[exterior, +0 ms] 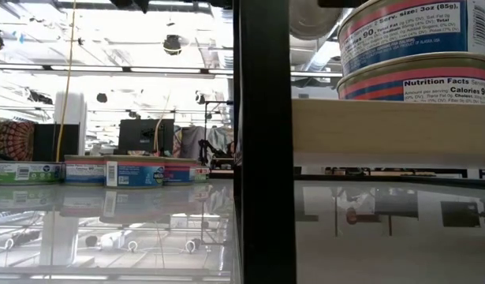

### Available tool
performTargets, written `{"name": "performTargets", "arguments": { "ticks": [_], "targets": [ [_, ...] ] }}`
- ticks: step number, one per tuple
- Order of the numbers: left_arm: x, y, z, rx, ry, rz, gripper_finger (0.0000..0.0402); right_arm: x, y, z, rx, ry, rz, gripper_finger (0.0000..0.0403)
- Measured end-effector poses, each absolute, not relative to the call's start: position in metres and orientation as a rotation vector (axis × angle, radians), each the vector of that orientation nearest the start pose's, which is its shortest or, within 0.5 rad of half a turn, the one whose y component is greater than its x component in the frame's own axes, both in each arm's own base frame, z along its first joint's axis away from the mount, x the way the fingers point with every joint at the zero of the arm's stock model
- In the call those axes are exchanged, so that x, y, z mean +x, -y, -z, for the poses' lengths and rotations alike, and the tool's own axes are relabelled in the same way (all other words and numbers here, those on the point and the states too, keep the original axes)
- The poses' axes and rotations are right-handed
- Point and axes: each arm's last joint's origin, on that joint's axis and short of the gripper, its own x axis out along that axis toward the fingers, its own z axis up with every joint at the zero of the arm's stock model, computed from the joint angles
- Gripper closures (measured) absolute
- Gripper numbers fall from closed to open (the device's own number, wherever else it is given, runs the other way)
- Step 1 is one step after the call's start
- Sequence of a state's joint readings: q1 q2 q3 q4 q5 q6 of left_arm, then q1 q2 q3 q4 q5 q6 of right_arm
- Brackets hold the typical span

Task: Stack canned seafood by type on shelf
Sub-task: Put the green tuna can on the shelf

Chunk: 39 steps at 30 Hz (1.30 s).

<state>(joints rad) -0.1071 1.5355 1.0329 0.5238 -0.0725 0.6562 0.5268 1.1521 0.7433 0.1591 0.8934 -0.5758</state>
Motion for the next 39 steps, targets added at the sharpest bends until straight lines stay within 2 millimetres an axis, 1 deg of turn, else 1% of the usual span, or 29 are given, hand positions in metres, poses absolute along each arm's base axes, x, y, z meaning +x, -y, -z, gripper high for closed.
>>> {"name": "performTargets", "arguments": {
  "ticks": [3, 5, 8, 10, 12, 14, 17, 19, 22, 24, 28, 32, 36, 39],
  "targets": [
    [0.337, 0.038, -0.317, 0.632, 0.021, 0.03, 0.0207, 0.206, -0.111, -0.285, -0.737, -0.294, 0.249, 0.0239],
    [0.33, 0.038, -0.32, 0.624, -0.012, 0.046, 0.0206, 0.192, -0.115, -0.291, -0.696, -0.272, 0.209, 0.0239],
    [0.319, 0.038, -0.325, 0.586, -0.047, 0.096, 0.0206, 0.175, -0.12, -0.291, -0.688, -0.287, 0.147, 0.0239],
    [0.317, 0.04, -0.33, 0.548, -0.01, 0.141, 0.0206, 0.165, -0.12, -0.291, -0.674, -0.299, 0.115, 0.0239],
    [0.317, 0.041, -0.331, 0.532, 0.006, 0.157, 0.0206, 0.161, -0.119, -0.295, -0.61, -0.273, 0.116, 0.0239],
    [0.326, 0.047, -0.324, 0.542, 0.027, 0.15, 0.0206, 0.159, -0.117, -0.299, -0.58, -0.256, 0.123, 0.0238],
    [0.34, 0.057, -0.313, 0.57, 0.053, 0.08, 0.0204, 0.158, -0.115, -0.299, -0.585, -0.262, 0.132, 0.0227],
    [0.352, 0.065, -0.313, 0.566, 0.067, -0.013, 0.0199, 0.159, -0.113, -0.299, -0.584, -0.266, 0.142, 0.0225],
    [0.369, 0.072, -0.319, 0.571, -0.006, -0.121, 0.0184, 0.159, -0.111, -0.297, -0.6, -0.293, 0.145, 0.0233],
    [0.381, 0.075, -0.321, 0.578, -0.1, -0.114, 0.0172, 0.157, -0.11, -0.294, -0.611, -0.315, 0.14, 0.0237],
    [0.404, 0.08, -0.324, 0.549, -0.212, -0.066, 0.0149, 0.152, -0.108, -0.293, -0.585, -0.333, 0.154, 0.0233],
    [0.421, 0.084, -0.328, 0.52, -0.233, -0.058, 0.0128, 0.149, -0.107, -0.291, -0.585, -0.351, 0.163, 0.0223],
    [0.435, 0.088, -0.329, 0.504, -0.227, -0.069, 0.0112, 0.147, -0.109, -0.29, -0.601, -0.349, 0.157, 0.0232],
    [0.444, 0.09, -0.327, 0.517, -0.246, -0.086, 0.0109, 0.144, -0.11, -0.29, -0.615, -0.353, 0.148, 0.0235]
  ]
}}
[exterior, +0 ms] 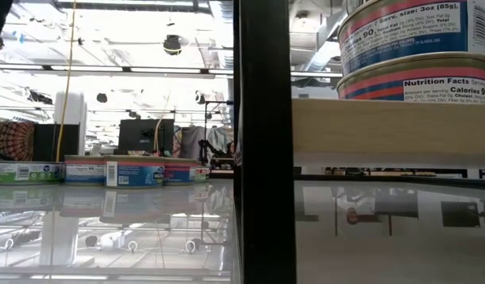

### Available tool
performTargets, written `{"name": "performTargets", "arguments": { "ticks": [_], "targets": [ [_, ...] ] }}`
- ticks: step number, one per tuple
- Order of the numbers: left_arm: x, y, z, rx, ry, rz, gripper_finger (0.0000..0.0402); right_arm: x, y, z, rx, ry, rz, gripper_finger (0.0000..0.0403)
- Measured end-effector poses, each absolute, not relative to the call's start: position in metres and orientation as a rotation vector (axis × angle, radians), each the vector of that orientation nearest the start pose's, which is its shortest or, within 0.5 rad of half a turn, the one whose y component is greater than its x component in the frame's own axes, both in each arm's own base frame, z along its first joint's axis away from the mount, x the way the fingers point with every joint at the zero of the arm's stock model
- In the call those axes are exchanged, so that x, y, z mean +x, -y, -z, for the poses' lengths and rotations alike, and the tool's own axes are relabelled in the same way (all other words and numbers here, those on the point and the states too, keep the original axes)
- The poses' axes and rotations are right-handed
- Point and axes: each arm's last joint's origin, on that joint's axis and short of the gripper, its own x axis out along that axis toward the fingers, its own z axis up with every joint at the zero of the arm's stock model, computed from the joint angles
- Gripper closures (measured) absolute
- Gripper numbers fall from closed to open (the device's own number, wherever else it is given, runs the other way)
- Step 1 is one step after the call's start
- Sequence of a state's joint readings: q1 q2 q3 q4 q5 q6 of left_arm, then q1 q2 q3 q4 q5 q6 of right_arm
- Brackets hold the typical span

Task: Stack canned seafood by type on shelf
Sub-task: Put the green tuna can on the shelf

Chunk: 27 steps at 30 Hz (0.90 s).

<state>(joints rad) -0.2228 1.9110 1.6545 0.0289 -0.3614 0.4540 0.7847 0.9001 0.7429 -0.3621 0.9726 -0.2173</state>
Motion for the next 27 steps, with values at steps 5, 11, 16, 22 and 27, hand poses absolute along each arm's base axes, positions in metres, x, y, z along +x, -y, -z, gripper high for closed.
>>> {"name": "performTargets", "arguments": {
  "ticks": [5, 11, 16, 22, 27],
  "targets": [
    [0.457, 0.093, -0.324, 0.533, -0.269, -0.097, 0.0111, 0.142, -0.114, -0.289, -0.62, -0.346, 0.13, 0.0217],
    [0.461, 0.094, -0.325, 0.564, -0.269, -0.135, 0.0191, 0.139, -0.116, -0.291, -0.609, -0.328, 0.15, 0.0225],
    [0.461, 0.097, -0.326, 0.588, -0.267, -0.117, 0.027, 0.138, -0.117, -0.29, -0.58, -0.327, 0.148, 0.0222],
    [0.461, 0.096, -0.325, 0.614, -0.266, -0.083, 0.027, 0.139, -0.118, -0.292, -0.528, -0.31, 0.141, 0.0196],
    [0.459, 0.097, -0.324, 0.696, -0.302, -0.131, 0.027, 0.137, -0.121, -0.304, -0.471, -0.261, 0.128, 0.0175]
  ]
}}
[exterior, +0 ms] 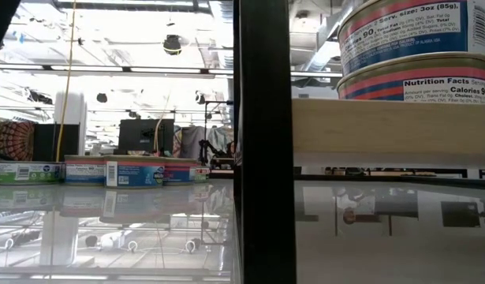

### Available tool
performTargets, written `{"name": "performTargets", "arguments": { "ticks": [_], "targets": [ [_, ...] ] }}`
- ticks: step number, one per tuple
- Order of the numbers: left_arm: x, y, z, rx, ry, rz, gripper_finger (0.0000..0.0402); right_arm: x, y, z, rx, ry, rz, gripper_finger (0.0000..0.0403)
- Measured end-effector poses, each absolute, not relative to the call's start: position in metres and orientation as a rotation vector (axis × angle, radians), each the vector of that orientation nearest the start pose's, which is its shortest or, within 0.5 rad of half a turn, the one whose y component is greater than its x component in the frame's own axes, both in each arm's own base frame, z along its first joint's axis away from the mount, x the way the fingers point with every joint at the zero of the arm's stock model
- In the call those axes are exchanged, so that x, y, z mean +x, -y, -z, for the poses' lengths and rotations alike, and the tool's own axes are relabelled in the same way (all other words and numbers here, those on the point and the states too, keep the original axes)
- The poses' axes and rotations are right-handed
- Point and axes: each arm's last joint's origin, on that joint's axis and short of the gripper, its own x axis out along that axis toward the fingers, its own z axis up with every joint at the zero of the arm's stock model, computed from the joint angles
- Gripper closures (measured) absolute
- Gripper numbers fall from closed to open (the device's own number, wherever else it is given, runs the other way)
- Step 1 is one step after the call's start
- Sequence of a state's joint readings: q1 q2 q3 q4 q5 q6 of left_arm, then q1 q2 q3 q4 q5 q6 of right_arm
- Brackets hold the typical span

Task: Stack canned seafood by type on shelf
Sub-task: Put the green tuna can on the shelf

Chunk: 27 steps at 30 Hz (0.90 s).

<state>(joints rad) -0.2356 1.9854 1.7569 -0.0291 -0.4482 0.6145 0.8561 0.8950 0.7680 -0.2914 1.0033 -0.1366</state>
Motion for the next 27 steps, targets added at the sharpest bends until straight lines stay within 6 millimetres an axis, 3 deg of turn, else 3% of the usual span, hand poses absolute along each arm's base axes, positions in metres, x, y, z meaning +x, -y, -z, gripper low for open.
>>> {"name": "performTargets", "arguments": {
  "ticks": [6, 10, 14, 21, 27],
  "targets": [
    [0.452, 0.104, -0.331, 0.792, -0.328, -0.229, 0.027, 0.12, -0.118, -0.327, -0.381, -0.183, 0.073, 0.0134],
    [0.45, 0.116, -0.323, 0.845, -0.347, -0.053, 0.027, 0.11, -0.103, -0.332, -0.368, -0.174, 0.136, 0.0113],
    [0.455, 0.135, -0.306, 0.869, -0.318, 0.143, 0.027, 0.095, -0.08, -0.334, -0.294, -0.169, 0.258, 0.0107],
    [0.468, 0.159, -0.293, 0.922, -0.207, 0.169, 0.027, 0.081, -0.049, -0.344, 0.008, -0.072, 0.422, 0.0107],
    [0.488, 0.168, -0.28, 0.918, -0.226, 0.185, 0.027, 0.08, -0.039, -0.346, 0.083, -0.044, 0.494, 0.0107]
  ]
}}
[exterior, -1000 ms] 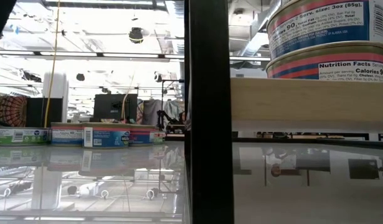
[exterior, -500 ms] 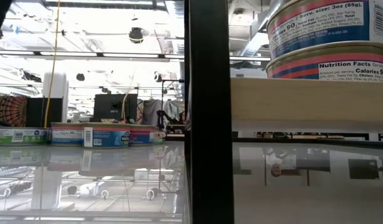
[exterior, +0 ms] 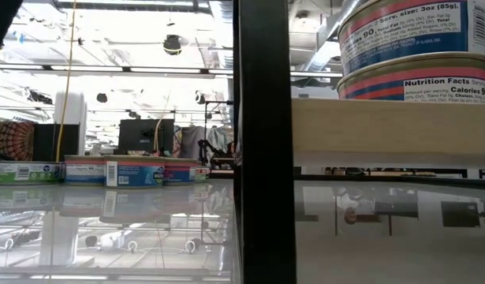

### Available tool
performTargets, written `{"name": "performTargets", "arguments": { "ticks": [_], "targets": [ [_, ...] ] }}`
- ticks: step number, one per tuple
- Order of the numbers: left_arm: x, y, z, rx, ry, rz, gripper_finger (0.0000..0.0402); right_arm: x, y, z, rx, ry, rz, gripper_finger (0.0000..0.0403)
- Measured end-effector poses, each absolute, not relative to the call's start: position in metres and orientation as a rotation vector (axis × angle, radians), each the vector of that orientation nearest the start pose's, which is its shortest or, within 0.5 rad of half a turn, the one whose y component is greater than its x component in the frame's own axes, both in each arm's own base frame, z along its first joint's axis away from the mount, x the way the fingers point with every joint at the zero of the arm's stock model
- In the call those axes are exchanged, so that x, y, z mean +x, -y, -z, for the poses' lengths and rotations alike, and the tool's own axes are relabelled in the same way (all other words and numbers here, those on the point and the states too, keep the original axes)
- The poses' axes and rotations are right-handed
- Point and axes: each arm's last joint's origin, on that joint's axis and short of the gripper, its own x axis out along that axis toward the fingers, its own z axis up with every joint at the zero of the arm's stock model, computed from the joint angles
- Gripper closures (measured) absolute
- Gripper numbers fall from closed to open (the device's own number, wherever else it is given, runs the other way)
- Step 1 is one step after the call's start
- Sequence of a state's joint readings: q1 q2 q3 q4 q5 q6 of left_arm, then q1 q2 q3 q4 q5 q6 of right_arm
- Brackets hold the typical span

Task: Stack canned seafood by type on shelf
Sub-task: Put the green tuna can on the shelf

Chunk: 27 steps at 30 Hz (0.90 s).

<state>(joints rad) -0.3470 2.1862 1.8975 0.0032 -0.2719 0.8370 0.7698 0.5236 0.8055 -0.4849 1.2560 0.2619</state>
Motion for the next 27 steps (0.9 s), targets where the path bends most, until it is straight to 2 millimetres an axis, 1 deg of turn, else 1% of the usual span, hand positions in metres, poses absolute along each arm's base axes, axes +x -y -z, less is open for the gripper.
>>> {"name": "performTargets", "arguments": {
  "ticks": [1, 4, 7, 12, 14, 18, 23, 25, 27],
  "targets": [
    [0.491, 0.17, -0.282, 0.903, -0.203, 0.185, 0.027, 0.081, -0.039, -0.346, 0.083, -0.044, 0.504, 0.0107],
    [0.5, 0.173, -0.277, 0.892, -0.207, 0.185, 0.027, 0.084, -0.039, -0.345, 0.077, -0.048, 0.532, 0.0107],
    [0.505, 0.175, -0.274, 0.888, -0.245, 0.194, 0.027, 0.088, -0.04, -0.344, 0.062, -0.059, 0.548, 0.0107],
    [0.506, 0.176, -0.286, 0.891, -0.212, 0.193, 0.027, 0.094, -0.045, -0.341, 0.033, -0.08, 0.547, 0.0107],
    [0.506, 0.176, -0.288, 0.903, -0.196, 0.208, 0.027, 0.096, -0.046, -0.34, 0.026, -0.085, 0.55, 0.0107],
    [0.507, 0.177, -0.284, 0.988, -0.17, 0.266, 0.027, 0.097, -0.045, -0.341, 0.038, -0.077, 0.564, 0.0107],
    [0.509, 0.179, -0.293, 1.123, 0.004, 0.373, 0.027, 0.095, -0.042, -0.343, 0.059, -0.062, 0.573, 0.0107],
    [0.51, 0.177, -0.293, 1.186, 0.062, 0.402, 0.027, 0.095, -0.041, -0.344, 0.064, -0.058, 0.577, 0.0107],
    [0.513, 0.169, -0.295, 1.214, 0.097, 0.405, 0.027, 0.095, -0.041, -0.344, 0.065, -0.057, 0.577, 0.0107]
  ]
}}
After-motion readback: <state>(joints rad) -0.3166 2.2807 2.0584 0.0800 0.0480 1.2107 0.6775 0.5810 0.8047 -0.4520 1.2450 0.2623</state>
